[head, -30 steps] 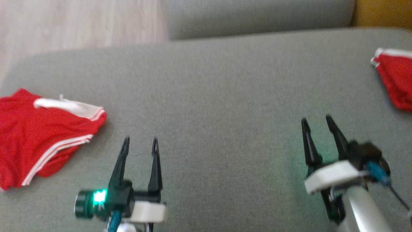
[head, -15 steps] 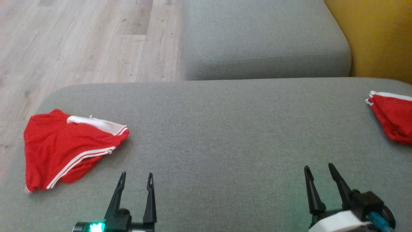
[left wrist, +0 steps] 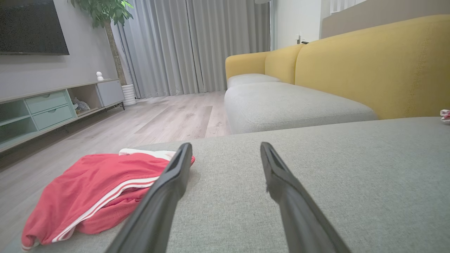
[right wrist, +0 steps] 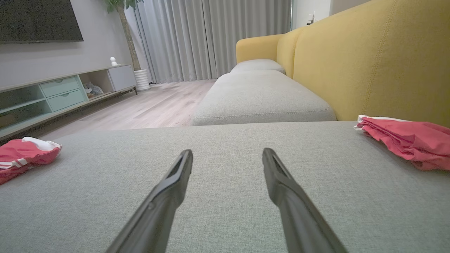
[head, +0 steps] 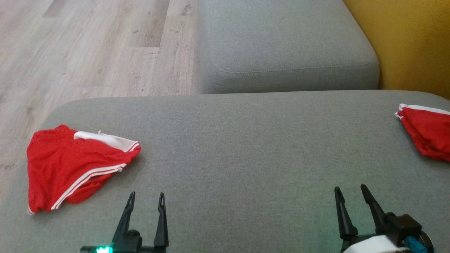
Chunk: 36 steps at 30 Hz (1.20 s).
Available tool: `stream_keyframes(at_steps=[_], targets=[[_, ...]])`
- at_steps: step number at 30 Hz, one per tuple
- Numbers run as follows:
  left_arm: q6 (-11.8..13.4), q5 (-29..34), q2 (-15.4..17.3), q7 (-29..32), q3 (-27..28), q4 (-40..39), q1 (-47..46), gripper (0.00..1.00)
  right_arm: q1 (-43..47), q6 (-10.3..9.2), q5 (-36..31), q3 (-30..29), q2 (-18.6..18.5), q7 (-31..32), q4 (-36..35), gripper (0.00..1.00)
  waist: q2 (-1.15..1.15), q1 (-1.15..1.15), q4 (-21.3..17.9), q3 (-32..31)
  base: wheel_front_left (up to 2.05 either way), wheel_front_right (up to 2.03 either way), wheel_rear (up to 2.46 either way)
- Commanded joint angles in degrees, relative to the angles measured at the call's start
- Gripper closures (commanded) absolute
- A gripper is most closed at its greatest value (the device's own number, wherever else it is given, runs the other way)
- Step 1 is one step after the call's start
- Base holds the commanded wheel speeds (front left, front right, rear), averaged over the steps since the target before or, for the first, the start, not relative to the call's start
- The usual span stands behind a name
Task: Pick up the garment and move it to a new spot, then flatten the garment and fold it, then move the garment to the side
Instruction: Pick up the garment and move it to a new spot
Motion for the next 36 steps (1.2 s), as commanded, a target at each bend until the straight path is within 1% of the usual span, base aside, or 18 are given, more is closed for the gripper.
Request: stream_keyframes(at_steps=[1, 6, 10, 14, 22, 26, 31, 36], targets=[[-0.1, 0.7, -0.2, -0.3, 2.2, -1.5, -1.4, 0.0, -1.3, -0.05, 0.4, 1.0, -0.3, -0.6, -1.9, 0.0, 0.0, 0.0, 0.1, -0.1, 0.0, 0.0, 0.0], [-0.5, 0.9, -0.2, -0.3, 2.3, -1.2, -1.4, 0.0, -0.9, -0.05, 0.2, 1.2, -0.3, -0.6, -1.8, 0.0, 0.0, 0.0, 0.7, -0.2, 0.0, 0.0, 0.0], [-0.6, 1.1, -0.2, -0.3, 2.2, -1.0, -1.6, 0.0, -1.0, -0.05, 0.2, 1.6, -0.3, -0.6, -1.6, 0.0, 0.0, 0.0, 2.4, -0.1, 0.0, 0.0, 0.0], [-0.5, 1.2, -0.3, -0.3, 2.6, -1.2, -2.1, 0.0, -0.8, -0.05, 0.7, 2.5, -0.3, -0.6, -1.5, 0.0, 0.0, 0.0, 6.1, 0.2, 0.0, 0.0, 0.0], [0.2, 1.1, -0.1, -0.3, 4.3, -2.4, -2.7, 0.0, -2.1, -0.05, 1.2, 3.8, -0.3, -0.6, -1.7, 0.0, 0.0, 0.0, 16.7, 2.4, 0.0, 0.0, 0.0], [0.5, 1.0, -0.1, -0.3, 5.2, -2.9, -2.4, 0.0, -3.1, -0.05, 1.2, 4.1, -0.3, -0.6, -1.5, 0.0, 0.0, 0.0, 21.2, 3.9, 0.0, 0.0, 0.0], [1.5, 0.3, -0.3, -0.3, 6.6, -4.3, -2.1, 0.0, -4.5, -0.05, 0.1, 4.9, -0.3, -0.6, -1.1, 0.0, 0.0, 0.0, 23.8, 6.6, 0.0, 0.0, 0.0], [1.4, 0.4, -0.2, -0.3, 7.7, -5.8, -4.3, 0.0, -4.5, -0.05, -2.1, 3.8, -0.3, -0.6, -1.0, 0.0, 0.0, 0.0, 25.6, 9.6, 0.0, 0.0, 0.0]])
